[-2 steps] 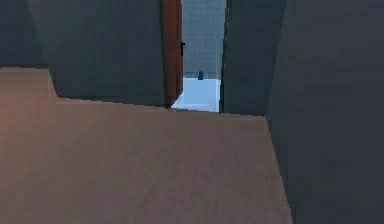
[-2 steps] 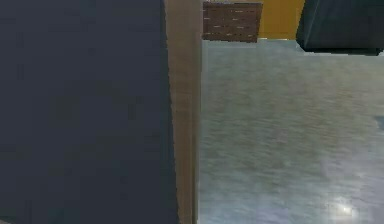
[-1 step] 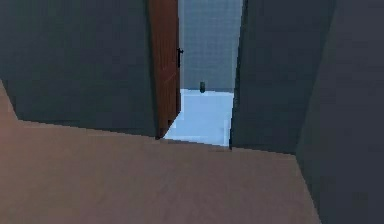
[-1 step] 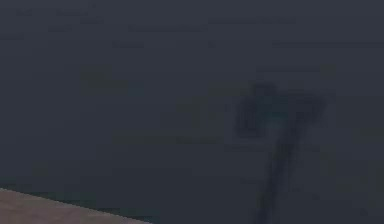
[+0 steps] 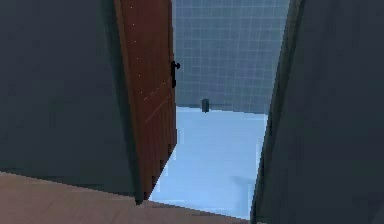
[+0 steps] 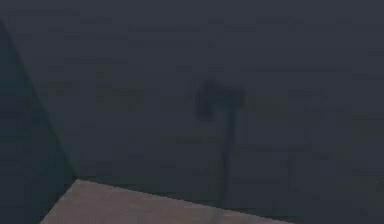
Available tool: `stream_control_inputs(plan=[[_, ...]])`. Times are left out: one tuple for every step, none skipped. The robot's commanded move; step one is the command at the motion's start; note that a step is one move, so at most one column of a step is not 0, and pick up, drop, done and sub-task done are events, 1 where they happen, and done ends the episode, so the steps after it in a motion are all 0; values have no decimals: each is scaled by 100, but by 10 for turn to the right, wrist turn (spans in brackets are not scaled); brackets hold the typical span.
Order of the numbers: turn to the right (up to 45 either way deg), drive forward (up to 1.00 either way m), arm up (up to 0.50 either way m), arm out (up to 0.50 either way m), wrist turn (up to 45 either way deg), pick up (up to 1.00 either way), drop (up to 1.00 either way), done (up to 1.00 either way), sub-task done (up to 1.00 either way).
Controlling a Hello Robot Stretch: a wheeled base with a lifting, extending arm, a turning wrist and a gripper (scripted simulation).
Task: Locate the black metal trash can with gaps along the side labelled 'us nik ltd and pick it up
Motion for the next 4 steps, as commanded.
stream_control_inputs(plan=[[30, 0, 0, 0, 0, 0, 0, 0, 0], [0, 100, 0, 0, 0, 0, 0, 0, 0], [90, 0, 0, 0, 0, 0, 0, 0, 0], [0, 5, 0, 0, 0, 0, 0, 0, 0]])
